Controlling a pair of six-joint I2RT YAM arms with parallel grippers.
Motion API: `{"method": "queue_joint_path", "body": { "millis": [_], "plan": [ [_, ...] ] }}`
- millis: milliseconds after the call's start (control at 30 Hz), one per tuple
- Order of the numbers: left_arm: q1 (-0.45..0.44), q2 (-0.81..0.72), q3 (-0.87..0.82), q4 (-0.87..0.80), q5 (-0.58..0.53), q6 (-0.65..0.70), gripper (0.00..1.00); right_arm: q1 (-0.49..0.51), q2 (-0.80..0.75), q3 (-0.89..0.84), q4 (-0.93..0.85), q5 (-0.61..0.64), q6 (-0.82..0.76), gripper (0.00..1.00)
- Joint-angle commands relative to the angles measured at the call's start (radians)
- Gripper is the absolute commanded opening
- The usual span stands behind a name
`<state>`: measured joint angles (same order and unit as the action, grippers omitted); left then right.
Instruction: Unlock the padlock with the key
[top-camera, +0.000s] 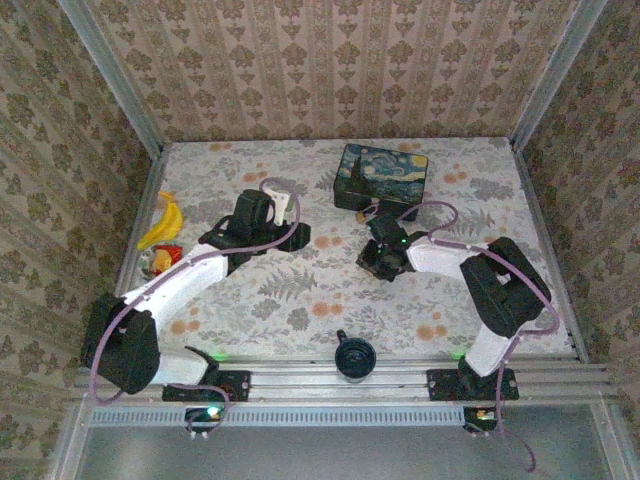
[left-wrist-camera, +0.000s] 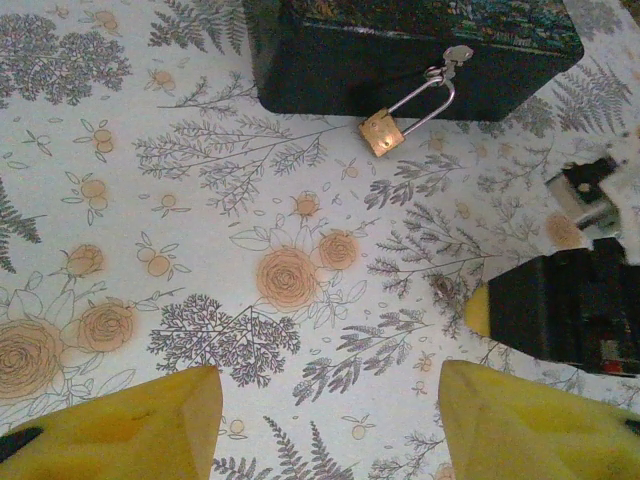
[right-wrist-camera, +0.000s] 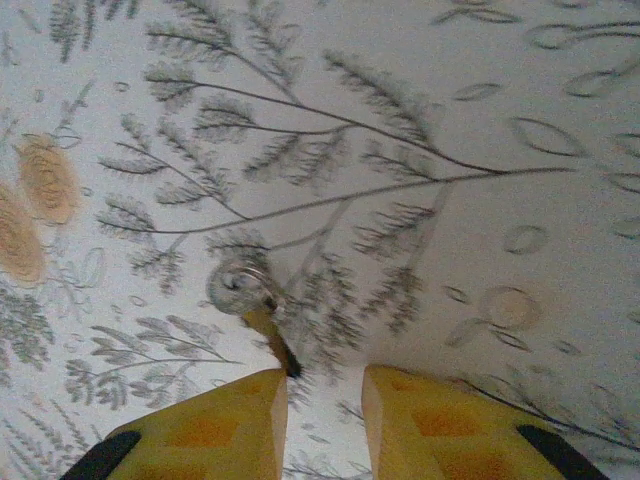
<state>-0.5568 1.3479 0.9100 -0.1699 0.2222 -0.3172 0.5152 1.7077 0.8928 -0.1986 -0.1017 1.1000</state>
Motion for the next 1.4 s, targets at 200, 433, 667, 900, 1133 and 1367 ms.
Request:
{"method": "queue_joint_path", "body": {
  "millis": [200, 433, 667, 900, 1133, 1367],
  "plan": [
    [-0.003, 0.020, 0.025, 0.004, -0.016, 0.012, 0.60, -0.004, -0.111, 0.005, -0.169, 0.074, -0.115, 0.38],
    [-0.002, 0.019, 0.023, 0.017, -0.035, -0.011, 0.92, 0.003, -0.054, 0.238, -0.410, 0.079, -0.483, 0.40],
    [0.000, -0.010, 0.009, 0.008, -0.098, -0.033, 1.00, 0.089, 0.150, 0.526, -0.682, 0.250, -0.745, 0.40],
    [0.040, -0.102, -0.081, 0.059, -0.177, -0.128, 1.00, 0.134, 0.304, 0.680, -0.762, 0.275, -0.862, 0.40],
    [0.082, -0.169, -0.146, 0.098, -0.172, -0.173, 1.00, 0.140, 0.397, 0.759, -0.798, 0.316, -0.888, 0.40],
    [0.094, -0.166, -0.167, 0.118, -0.137, -0.200, 1.00, 0.140, 0.445, 0.790, -0.815, 0.336, -0.901, 0.38]
  ]
}}
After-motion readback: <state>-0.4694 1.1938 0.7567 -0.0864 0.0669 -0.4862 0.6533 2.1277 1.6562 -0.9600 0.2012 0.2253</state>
